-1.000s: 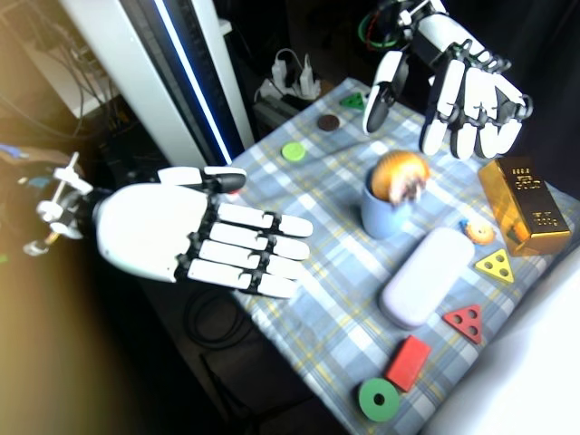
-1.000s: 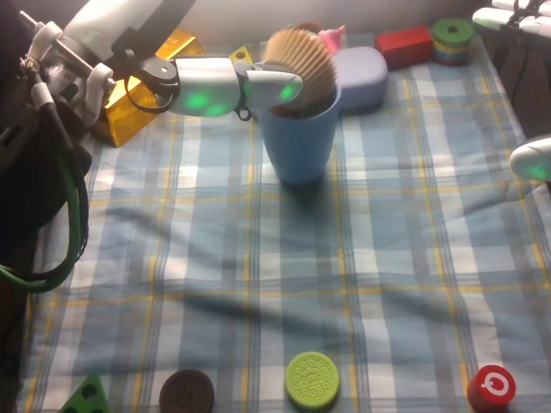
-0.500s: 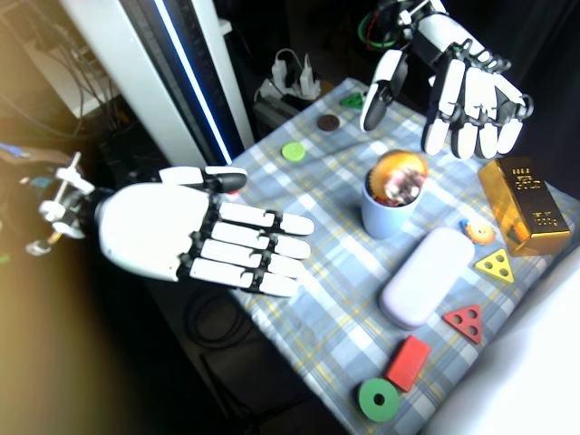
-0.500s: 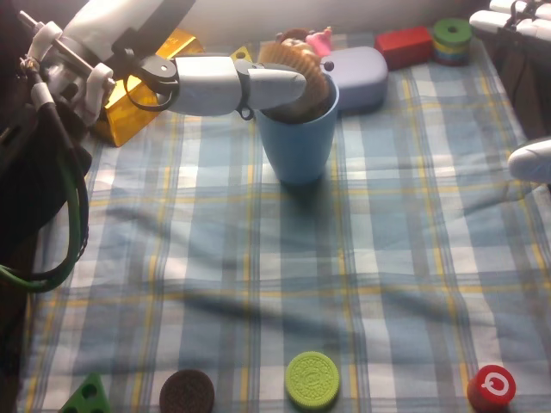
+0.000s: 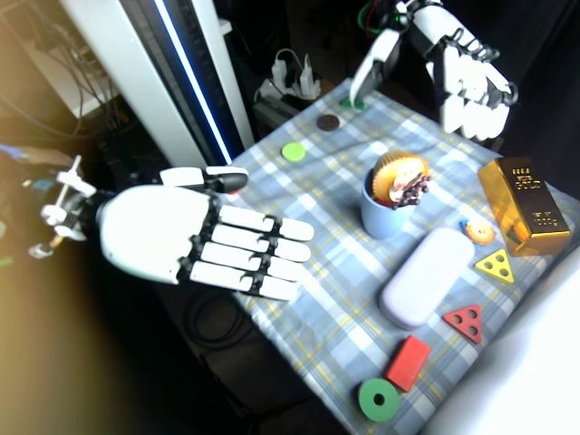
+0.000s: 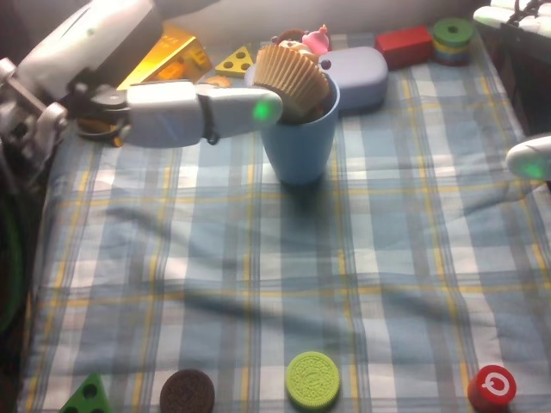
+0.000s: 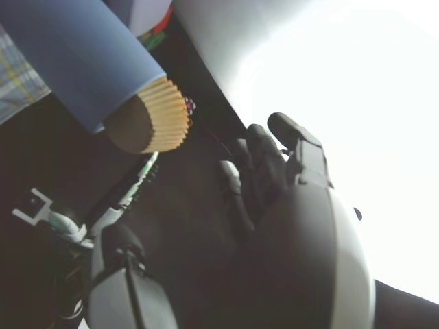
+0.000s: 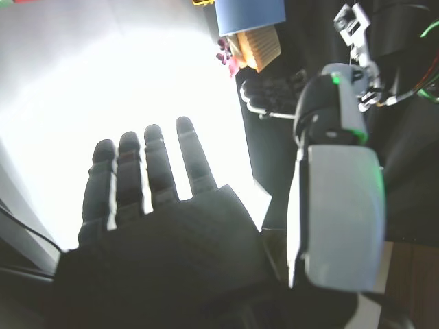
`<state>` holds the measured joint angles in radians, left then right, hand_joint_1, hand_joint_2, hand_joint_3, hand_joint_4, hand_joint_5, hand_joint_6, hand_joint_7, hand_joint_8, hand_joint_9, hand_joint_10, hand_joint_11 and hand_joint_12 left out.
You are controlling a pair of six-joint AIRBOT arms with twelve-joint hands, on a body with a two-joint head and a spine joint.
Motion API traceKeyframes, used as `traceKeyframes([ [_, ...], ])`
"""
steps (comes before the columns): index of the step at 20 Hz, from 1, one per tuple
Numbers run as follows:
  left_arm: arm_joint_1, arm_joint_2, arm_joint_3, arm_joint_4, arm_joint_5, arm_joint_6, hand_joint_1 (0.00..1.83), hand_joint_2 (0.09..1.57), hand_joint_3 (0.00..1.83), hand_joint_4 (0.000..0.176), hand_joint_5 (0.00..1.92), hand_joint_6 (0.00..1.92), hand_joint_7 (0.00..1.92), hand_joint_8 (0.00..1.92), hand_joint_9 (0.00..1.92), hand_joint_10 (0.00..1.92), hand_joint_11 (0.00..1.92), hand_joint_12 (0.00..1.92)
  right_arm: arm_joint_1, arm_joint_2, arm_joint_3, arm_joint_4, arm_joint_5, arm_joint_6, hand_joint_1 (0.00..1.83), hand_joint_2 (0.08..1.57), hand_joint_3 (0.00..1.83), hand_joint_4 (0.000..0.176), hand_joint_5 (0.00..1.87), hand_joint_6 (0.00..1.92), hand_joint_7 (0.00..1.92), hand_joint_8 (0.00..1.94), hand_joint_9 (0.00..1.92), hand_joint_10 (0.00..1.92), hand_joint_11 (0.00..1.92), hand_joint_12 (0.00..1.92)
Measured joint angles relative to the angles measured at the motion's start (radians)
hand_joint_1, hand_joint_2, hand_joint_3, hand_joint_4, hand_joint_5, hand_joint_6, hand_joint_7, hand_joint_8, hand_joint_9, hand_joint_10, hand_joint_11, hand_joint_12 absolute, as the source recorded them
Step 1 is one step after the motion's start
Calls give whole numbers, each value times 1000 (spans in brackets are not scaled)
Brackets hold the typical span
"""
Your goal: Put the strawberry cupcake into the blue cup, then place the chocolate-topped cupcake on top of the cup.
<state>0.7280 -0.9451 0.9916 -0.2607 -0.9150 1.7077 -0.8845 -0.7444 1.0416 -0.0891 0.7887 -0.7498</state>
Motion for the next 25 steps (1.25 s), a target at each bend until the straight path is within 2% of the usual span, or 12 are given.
traceKeyframes([
  [1,22,20,-13,-5,-11,0,292,778,0,81,17,0,5,0,0,0,0,3,-14,0,0,11,8,0,25,952,0,17,0,0,0,0,0,0,0,0],
  [3,79,68,-47,-34,-35,0,414,834,12,25,0,0,0,0,0,0,0,0,-37,0,-2,38,31,0,22,958,0,26,0,0,0,0,0,0,0,0],
  [6,181,127,-102,-95,-107,1,309,819,4,51,0,0,0,0,0,0,0,0,-80,1,-15,88,97,-3,51,943,0,65,0,0,0,0,0,0,0,0],
  [7,220,136,-116,-121,-138,1,253,822,5,83,0,0,0,0,0,0,0,0,-103,1,-21,105,126,-3,10,959,0,34,0,0,0,0,0,0,71,33],
  [9,303,146,-147,-191,-225,2,294,828,6,7,0,0,0,0,0,0,0,0,-158,1,-43,167,184,-43,0,989,11,49,0,0,0,0,0,0,2,0],
  [12,417,151,-189,-259,-356,1,203,850,12,29,0,0,0,0,3,1,36,16,-225,15,-106,296,270,-230,0,955,0,68,0,0,0,0,0,0,0,0],
  [13,472,151,-209,-298,-410,2,217,850,10,34,0,0,0,0,0,0,31,15,-262,16,-122,339,326,-270,0,996,12,31,0,0,0,0,0,0,0,0],
  [16,550,152,-245,-354,-491,3,207,840,2,55,0,0,6,2,3,1,24,13,-323,11,-132,397,406,-276,0,988,5,44,0,0,0,0,0,0,0,0],
  [18,564,167,-260,-361,-523,1,235,838,0,26,0,0,13,4,14,5,29,16,-335,8,-142,412,447,-276,0,965,0,70,0,0,0,0,0,0,0,0],
  [21,570,193,-264,-347,-562,1,212,822,0,69,0,0,21,6,22,7,41,22,-341,19,-159,402,469,-276,0,1008,14,24,0,0,0,0,0,0,0,0],
  [23,581,198,-275,-357,-576,2,181,840,3,49,0,0,25,6,23,6,48,28,-341,39,-181,399,488,-276,0,949,0,65,0,0,0,0,0,0,0,0],
  [25,600,201,-292,-352,-595,1,122,869,13,27,0,0,25,4,20,3,50,30,-354,50,-205,396,525,-276,0,919,0,63,0,0,0,0,0,0,0,0],
])
